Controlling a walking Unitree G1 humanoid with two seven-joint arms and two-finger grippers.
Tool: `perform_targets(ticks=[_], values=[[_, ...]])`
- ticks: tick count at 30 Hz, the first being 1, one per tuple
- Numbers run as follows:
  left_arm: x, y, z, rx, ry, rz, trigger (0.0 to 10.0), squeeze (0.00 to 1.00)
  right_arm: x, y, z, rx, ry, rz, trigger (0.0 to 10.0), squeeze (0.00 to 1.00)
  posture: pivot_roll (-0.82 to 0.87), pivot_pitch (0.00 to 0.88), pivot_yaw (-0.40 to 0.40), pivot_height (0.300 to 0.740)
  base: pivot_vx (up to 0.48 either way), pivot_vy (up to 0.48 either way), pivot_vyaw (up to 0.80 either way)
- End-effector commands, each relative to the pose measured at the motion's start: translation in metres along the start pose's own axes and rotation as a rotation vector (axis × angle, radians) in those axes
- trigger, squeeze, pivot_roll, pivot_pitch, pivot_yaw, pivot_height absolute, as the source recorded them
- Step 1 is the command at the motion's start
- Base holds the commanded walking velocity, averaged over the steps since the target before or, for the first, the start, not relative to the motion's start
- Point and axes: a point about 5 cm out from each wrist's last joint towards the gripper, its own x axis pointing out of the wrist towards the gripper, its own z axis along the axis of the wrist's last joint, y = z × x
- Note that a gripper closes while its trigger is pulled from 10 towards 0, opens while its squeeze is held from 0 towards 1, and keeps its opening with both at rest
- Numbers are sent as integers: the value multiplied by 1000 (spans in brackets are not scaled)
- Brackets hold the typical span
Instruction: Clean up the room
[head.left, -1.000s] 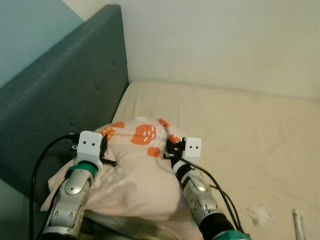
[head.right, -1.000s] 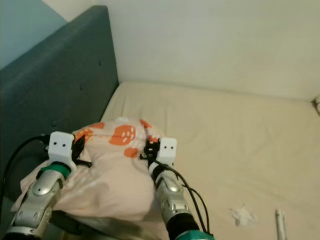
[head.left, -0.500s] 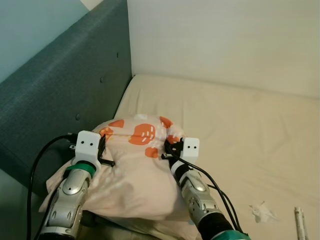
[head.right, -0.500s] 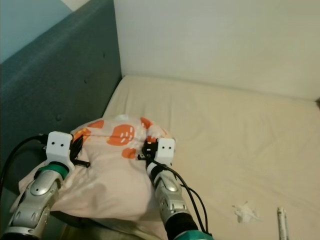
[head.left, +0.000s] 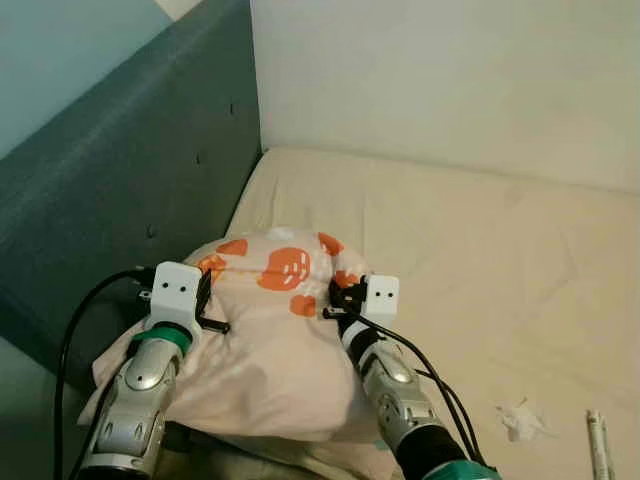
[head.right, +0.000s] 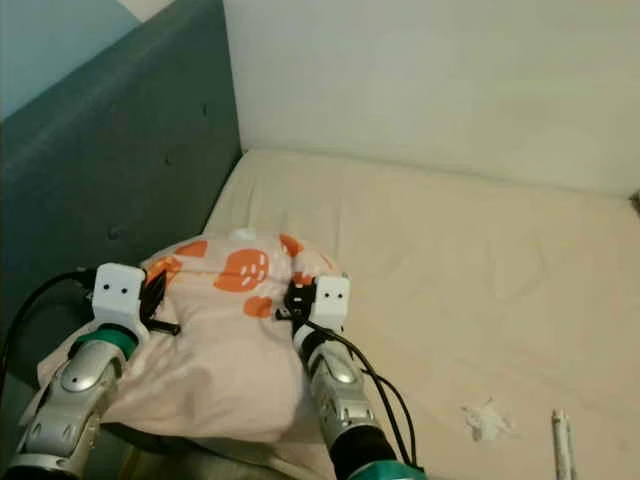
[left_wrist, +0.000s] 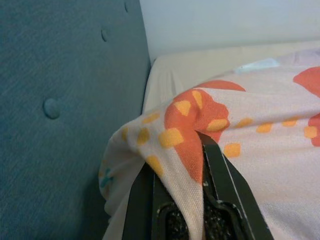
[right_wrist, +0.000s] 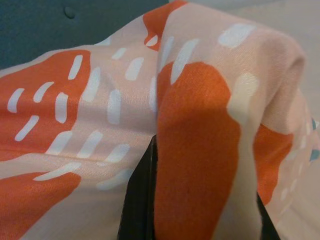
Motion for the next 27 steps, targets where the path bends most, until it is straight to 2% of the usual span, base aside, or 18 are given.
perform_targets(ticks=[1,27], values=[[-3,9,-2,11,5,44,10000,0,0,4,-4,50,11,-25,10000,0,179,63,60,665,0,0,0],[-8,10,-8,31,23,42,10000,0,-2,6,-6,47,10,-18,10000,0,178,54,58,636,0,0,0]])
